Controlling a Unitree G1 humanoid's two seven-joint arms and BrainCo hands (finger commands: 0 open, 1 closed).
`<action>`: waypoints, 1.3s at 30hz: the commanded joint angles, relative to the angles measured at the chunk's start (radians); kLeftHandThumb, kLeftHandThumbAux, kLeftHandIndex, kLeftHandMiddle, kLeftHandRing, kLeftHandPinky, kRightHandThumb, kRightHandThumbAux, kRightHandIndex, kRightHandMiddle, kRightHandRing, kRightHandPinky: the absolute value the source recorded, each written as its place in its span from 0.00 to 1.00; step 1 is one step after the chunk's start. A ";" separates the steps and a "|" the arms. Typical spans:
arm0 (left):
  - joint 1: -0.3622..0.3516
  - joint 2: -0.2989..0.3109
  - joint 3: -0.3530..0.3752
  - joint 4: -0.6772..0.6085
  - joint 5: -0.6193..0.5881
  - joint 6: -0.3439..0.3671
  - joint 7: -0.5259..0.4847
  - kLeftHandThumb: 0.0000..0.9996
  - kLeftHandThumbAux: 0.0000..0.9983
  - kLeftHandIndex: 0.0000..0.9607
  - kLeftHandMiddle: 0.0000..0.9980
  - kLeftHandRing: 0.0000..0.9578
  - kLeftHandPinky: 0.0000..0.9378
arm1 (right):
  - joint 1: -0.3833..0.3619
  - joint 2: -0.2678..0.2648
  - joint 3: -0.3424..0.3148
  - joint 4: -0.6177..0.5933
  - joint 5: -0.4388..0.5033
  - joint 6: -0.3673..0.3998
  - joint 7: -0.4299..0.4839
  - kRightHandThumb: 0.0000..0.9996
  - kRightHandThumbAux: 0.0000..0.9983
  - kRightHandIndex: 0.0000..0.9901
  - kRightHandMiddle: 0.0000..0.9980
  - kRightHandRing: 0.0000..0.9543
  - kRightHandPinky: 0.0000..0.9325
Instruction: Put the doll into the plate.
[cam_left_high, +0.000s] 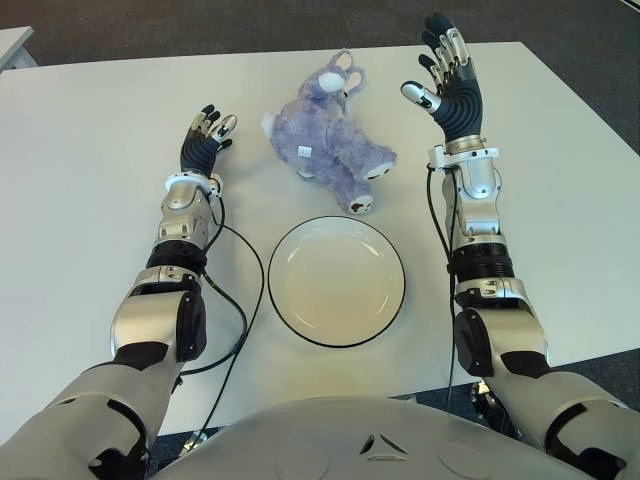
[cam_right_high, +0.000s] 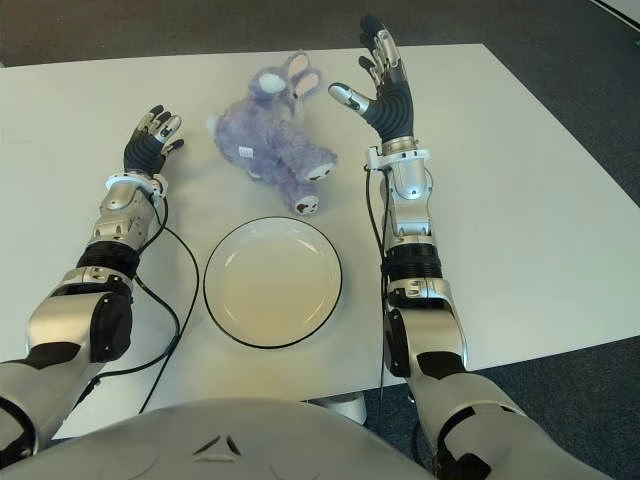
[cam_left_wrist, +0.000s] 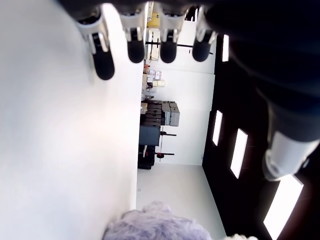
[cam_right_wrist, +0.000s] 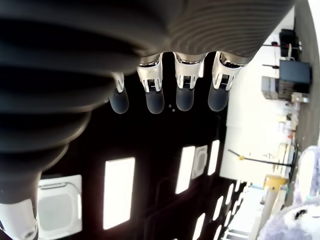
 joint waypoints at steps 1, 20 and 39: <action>0.041 -0.017 -0.005 0.052 0.008 0.042 0.010 0.10 0.61 0.00 0.06 0.04 0.00 | 0.039 -0.008 0.017 -0.045 -0.027 0.008 -0.004 0.09 0.59 0.00 0.00 0.00 0.00; 0.031 -0.017 0.000 0.065 0.004 0.040 0.018 0.09 0.61 0.00 0.06 0.04 0.03 | 0.104 -0.015 0.084 -0.140 -0.128 0.008 -0.025 0.04 0.47 0.00 0.00 0.00 0.00; 0.030 -0.022 0.001 0.064 0.003 0.037 0.025 0.09 0.62 0.00 0.06 0.05 0.04 | 0.135 -0.033 0.136 -0.207 -0.174 0.035 -0.010 0.00 0.41 0.00 0.01 0.00 0.00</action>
